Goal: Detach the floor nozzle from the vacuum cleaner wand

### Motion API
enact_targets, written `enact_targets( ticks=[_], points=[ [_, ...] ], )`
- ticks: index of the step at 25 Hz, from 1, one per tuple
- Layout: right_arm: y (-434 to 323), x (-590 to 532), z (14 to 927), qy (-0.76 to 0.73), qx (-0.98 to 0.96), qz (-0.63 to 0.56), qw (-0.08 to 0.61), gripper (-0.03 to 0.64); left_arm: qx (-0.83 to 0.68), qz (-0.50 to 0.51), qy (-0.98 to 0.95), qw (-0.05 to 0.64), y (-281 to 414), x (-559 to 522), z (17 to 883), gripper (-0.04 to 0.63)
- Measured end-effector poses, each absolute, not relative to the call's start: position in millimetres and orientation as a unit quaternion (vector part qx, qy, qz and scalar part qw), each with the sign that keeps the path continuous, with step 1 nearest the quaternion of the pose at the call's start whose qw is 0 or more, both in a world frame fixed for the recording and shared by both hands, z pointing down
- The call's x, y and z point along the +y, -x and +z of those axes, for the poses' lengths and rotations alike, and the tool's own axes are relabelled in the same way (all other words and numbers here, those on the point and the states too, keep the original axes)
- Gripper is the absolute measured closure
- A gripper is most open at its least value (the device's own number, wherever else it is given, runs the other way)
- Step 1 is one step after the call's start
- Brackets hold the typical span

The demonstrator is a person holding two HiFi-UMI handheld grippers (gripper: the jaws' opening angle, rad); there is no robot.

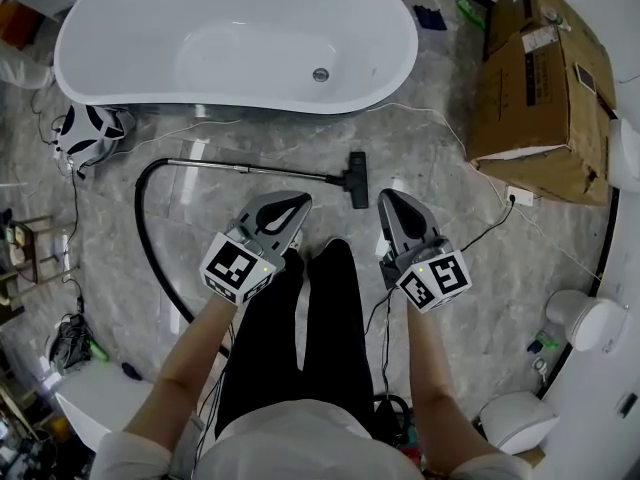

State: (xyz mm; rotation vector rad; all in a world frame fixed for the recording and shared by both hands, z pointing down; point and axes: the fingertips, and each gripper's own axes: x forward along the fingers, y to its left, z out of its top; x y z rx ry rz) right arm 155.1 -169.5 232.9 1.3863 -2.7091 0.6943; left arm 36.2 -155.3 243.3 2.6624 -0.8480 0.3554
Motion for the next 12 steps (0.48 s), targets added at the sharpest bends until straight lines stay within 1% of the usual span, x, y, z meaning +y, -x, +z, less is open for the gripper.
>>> enact_targets(
  ticks=[5,12],
  points=[
    [-162,-180,259,-0.443,-0.866,0.229,0.016,0.601,-0.298,0.133,-0.931,0.167,-35,-170,280,0.584],
    [-170,-191,317,-0.443,-0.863,0.241,0.035,0.601,-0.292,0.127,-0.931,0.179,-52,-193,332,0.584]
  ],
)
